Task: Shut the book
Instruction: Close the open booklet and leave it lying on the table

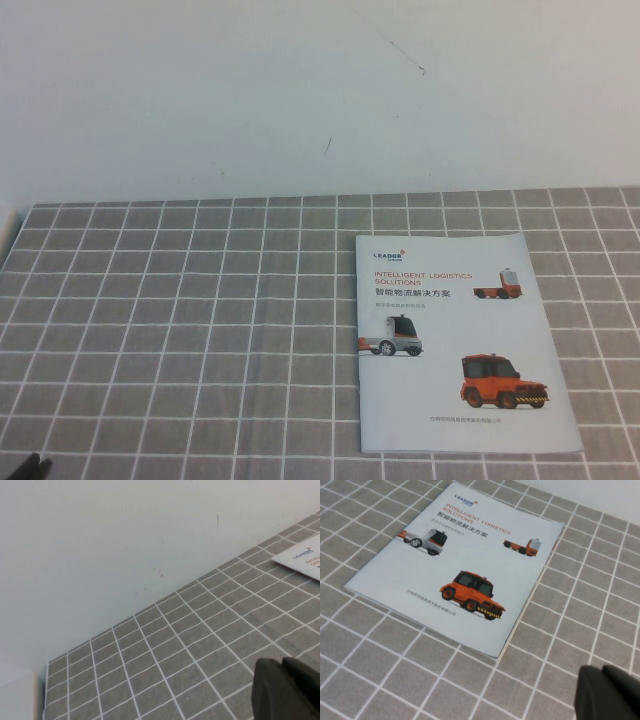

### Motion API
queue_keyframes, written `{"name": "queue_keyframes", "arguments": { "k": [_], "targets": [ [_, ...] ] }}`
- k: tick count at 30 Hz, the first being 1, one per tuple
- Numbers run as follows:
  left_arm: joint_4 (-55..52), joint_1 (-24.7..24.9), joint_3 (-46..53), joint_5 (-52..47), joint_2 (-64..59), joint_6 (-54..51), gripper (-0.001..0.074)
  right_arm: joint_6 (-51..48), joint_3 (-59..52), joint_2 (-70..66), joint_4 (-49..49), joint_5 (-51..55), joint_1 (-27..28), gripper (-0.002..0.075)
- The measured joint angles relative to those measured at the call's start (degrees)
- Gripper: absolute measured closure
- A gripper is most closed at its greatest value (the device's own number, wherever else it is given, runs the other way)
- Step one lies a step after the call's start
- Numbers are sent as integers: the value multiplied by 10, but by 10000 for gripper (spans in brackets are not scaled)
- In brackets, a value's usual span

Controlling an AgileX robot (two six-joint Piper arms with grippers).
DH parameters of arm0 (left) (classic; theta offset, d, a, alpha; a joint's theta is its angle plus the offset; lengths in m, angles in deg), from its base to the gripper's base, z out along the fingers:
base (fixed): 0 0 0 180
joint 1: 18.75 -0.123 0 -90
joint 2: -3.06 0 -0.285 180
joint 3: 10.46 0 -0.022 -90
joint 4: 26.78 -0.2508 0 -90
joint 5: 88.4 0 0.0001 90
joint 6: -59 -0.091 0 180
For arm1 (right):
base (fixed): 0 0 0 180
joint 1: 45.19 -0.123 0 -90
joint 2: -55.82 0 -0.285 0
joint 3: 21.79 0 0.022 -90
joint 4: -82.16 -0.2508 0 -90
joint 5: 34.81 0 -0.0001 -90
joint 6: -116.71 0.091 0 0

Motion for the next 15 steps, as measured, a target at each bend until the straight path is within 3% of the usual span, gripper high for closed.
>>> {"name": "queue_keyframes", "arguments": {
  "k": [5, 7, 12, 15],
  "targets": [
    [-40, -1, 0, 15, 1, 70, 736, 0, 0, 0, -1, 0, 0, 727],
    [-115, -1, 0, 19, 1, 180, 736, 0, 0, 0, -1, 0, 0, 727],
    [-388, -1, 0, 7, 1, 609, 736, 0, 0, 0, -2, 0, 0, 727],
    [-456, -1, 0, -39, 5, 729, 736, 0, 0, 0, -2, 0, 0, 727]
  ]
}}
